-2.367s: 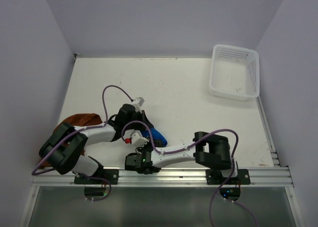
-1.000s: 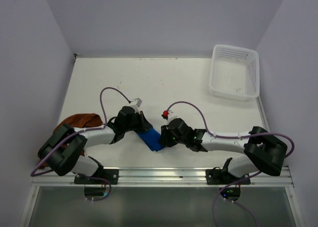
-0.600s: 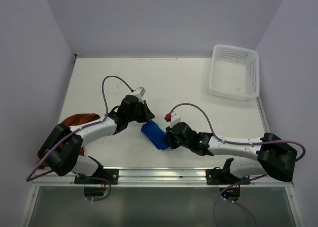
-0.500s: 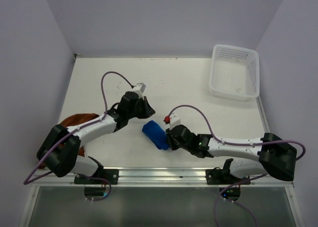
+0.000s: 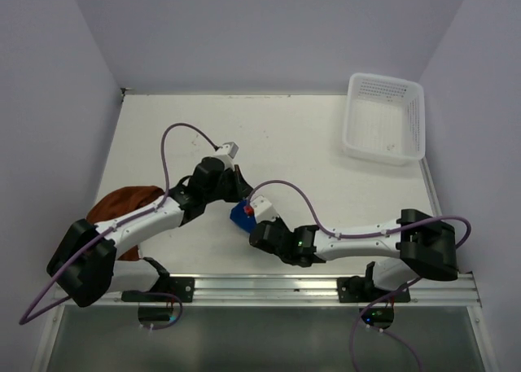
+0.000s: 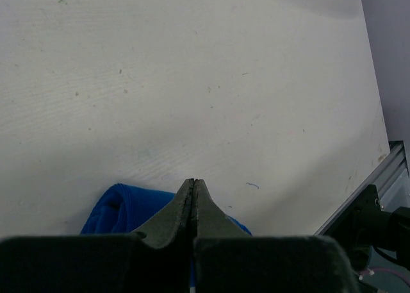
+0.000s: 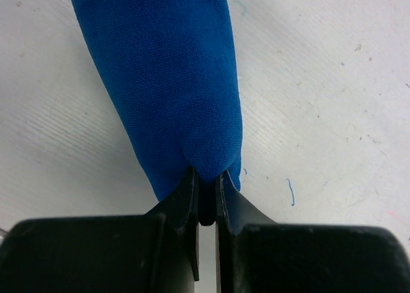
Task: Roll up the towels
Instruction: Place the rolled towel into the container
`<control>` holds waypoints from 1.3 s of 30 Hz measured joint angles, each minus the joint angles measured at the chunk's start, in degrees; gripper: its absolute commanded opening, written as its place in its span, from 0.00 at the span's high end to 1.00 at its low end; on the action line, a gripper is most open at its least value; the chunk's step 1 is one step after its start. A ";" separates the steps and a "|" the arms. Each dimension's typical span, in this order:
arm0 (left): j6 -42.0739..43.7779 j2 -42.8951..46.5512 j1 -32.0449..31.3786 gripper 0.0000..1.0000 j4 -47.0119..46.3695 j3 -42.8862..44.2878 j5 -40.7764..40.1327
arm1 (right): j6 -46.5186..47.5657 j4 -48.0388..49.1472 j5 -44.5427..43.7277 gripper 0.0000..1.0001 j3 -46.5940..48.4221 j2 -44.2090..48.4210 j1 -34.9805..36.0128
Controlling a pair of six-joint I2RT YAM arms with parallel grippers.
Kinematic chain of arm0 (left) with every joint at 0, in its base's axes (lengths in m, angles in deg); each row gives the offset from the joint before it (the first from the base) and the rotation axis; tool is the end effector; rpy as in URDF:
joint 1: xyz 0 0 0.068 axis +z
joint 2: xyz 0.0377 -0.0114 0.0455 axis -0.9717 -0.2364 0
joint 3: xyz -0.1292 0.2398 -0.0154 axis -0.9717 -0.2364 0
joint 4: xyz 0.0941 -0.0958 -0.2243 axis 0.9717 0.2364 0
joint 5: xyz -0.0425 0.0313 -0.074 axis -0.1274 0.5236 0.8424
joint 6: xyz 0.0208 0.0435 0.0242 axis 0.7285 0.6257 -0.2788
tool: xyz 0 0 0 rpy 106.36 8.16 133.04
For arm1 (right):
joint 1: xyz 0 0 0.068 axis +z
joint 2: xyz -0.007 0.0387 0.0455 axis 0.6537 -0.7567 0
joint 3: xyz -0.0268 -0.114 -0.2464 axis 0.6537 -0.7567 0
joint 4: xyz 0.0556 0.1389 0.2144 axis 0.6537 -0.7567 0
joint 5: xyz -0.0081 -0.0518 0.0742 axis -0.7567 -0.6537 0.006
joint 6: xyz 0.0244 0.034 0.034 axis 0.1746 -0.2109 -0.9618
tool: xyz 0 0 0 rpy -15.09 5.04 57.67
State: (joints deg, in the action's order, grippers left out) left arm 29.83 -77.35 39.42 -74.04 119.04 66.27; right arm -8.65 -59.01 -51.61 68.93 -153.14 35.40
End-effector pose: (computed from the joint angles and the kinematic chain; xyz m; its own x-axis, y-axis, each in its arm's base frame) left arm 0.2176 -0.1692 0.2191 -0.7606 -0.2254 -0.6088 0.2542 0.7595 -0.5988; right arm 0.0871 0.2680 0.1828 -0.4827 -0.4682 -0.7401 -0.5495 0.8200 -0.1603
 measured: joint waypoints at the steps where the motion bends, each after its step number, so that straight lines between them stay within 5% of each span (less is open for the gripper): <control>1: 0.02 0.87 -0.31 1.00 0.70 -0.44 -0.02 | -0.04 -0.52 -0.57 1.00 0.35 -0.37 0.00; 16: 0.02 8.44 -0.74 1.00 7.72 -11.26 -1.05 | -1.25 -4.79 -2.75 1.00 4.20 -4.42 0.00; 19: 0.04 7.19 -0.74 1.00 7.63 -11.56 -1.64 | -1.22 -4.72 -2.62 0.89 4.24 -4.46 0.00; 23: 0.07 6.56 -0.76 1.00 7.61 -11.58 -2.38 | -1.38 -4.68 -1.99 0.62 4.24 -4.17 -0.02; 30: 0.07 6.01 -0.79 1.00 7.63 -11.65 -3.32 | -0.68 -5.40 1.73 0.38 4.11 1.86 -1.84; 39: 0.09 5.97 -0.79 1.00 7.69 -11.63 -3.48 | 2.14 4.70 17.75 0.29 1.44 6.82 -13.33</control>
State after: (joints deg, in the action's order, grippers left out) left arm 29.92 -71.38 38.63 -66.35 107.41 62.80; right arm -6.51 -54.31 -33.86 70.37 -146.32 22.07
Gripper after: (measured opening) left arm 0.005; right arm 0.703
